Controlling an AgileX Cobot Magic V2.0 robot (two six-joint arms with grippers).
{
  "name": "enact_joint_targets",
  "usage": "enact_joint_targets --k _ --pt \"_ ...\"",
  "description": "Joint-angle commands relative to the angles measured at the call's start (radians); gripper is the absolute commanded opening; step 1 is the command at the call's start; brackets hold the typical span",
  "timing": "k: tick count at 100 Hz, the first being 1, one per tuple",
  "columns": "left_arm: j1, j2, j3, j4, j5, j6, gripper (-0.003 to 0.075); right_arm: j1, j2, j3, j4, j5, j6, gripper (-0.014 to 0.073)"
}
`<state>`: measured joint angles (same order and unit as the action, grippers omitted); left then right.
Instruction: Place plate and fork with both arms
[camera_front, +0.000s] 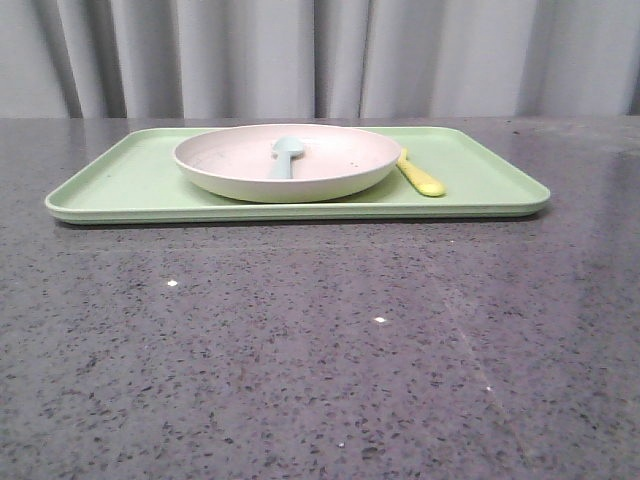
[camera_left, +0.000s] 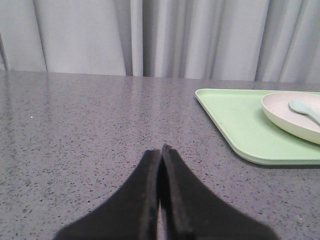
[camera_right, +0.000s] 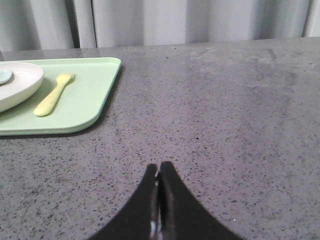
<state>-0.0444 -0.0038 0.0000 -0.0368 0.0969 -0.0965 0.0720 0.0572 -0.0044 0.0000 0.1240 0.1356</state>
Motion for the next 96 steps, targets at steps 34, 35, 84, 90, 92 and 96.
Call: enact_joint_targets --k 34,35,84,90,92,96 --pt "0.002 -0.031 0.013 -0.007 -0.075 0.003 -0.0020 -0.009 -0.090 0.026 0.000 -0.040 -0.015 -0.0068" --pt "0.002 -0.031 0.013 -0.007 -0.075 0.003 -0.0020 -0.009 -0.090 0.026 0.000 -0.040 -0.015 -0.0068" --pt "0.002 -0.031 0.013 -0.007 -0.075 0.003 -0.0020 -0.009 -0.090 0.026 0.000 -0.040 -0.015 -0.0068" --pt "0.002 -0.031 0.013 -0.007 -0.075 0.003 -0.0020 -0.009 -0.090 0.026 0.000 -0.040 -0.015 -0.0068" --pt "0.002 -0.031 0.013 -0.007 -0.075 0.003 -0.0020 -0.009 -0.090 0.026 0.000 -0.040 -0.015 -0.0068" --pt "0.002 -0.031 0.013 -0.007 -0.075 0.003 -0.0020 -0.009 -0.090 0.026 0.000 -0.040 -0.015 -0.0068"
